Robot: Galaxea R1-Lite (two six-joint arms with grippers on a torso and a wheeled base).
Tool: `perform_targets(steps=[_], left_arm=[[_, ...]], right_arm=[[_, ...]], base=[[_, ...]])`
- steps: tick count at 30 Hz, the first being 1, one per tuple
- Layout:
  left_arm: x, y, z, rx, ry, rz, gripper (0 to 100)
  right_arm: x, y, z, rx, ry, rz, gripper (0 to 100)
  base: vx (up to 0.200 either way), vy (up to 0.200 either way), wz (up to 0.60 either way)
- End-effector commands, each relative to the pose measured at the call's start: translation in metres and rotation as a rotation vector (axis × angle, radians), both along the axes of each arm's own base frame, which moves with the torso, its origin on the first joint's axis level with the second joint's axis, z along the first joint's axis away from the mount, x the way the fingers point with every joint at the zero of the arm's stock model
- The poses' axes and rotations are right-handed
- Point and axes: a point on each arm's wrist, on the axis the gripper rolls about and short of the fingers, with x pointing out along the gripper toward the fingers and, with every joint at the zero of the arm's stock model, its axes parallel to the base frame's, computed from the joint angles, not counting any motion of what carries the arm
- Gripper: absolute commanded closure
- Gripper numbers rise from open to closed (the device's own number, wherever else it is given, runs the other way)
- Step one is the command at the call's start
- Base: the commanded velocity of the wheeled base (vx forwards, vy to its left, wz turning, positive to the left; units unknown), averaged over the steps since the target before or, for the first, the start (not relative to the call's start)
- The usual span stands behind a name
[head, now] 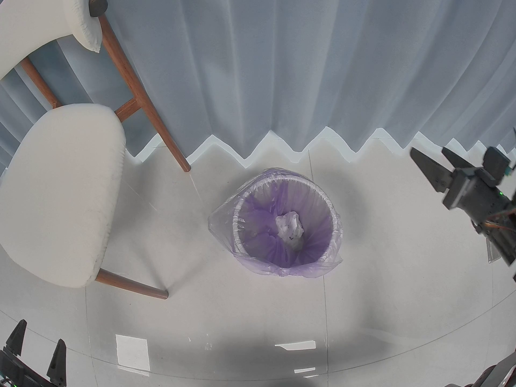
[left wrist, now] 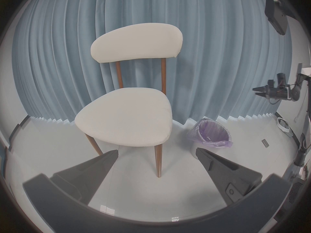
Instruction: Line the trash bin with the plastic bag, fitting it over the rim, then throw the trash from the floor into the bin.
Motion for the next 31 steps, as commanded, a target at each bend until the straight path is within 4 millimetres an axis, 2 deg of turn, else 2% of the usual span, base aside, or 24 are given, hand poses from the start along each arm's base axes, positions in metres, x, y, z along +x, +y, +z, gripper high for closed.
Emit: perform_targets(steps=[1, 2, 3, 6, 7, 9, 10, 11, 31], left_arm=[[0.001, 0.0, -0.005, -0.001, 0.007, 0.001, 0], [0.001, 0.0, -0.005, 0.0, 0.007, 0.001, 0], [0.001, 0.0, -0.005, 0.0, 0.007, 0.001, 0], [0.001, 0.0, -0.005, -0.003, 0.006, 0.001, 0], [0.001, 0.0, -0.005, -0.003, 0.006, 0.001, 0], [0.001, 0.0, -0.005, -0.003, 0.006, 0.001, 0], [0.001, 0.0, -0.005, -0.003, 0.006, 0.001, 0], [0.001, 0.0, -0.005, -0.004, 0.006, 0.001, 0], [0.001, 0.0, -0.005, -0.003, 0.004, 0.001, 0]], right_arm=[[-0.212, -0.078, -0.114, -0.178, 0.03, -0.275, 0], [-0.223, -0.079, -0.137, -0.215, 0.097, -0.259, 0], [-0.224, -0.079, -0.138, -0.228, 0.157, -0.255, 0], [-0.218, -0.079, -0.132, -0.153, 0.156, -0.284, 0], [-0.22, -0.078, -0.134, -0.102, 0.148, -0.34, 0], [-0.227, -0.077, -0.137, -0.12, 0.083, -0.434, 0], [-0.227, -0.077, -0.137, -0.123, 0.079, -0.428, 0], [-0.228, -0.076, -0.14, -0.198, 0.079, -0.355, 0], [-0.228, -0.076, -0.14, -0.187, 0.081, -0.356, 0]], base=[[0.0, 0.0, 0.0], [0.0, 0.0, 0.0], [0.0, 0.0, 0.0], [0.0, 0.0, 0.0], [0.0, 0.0, 0.0], [0.0, 0.0, 0.0], [0.0, 0.0, 0.0], [0.0, 0.0, 0.0], [0.0, 0.0, 0.0]])
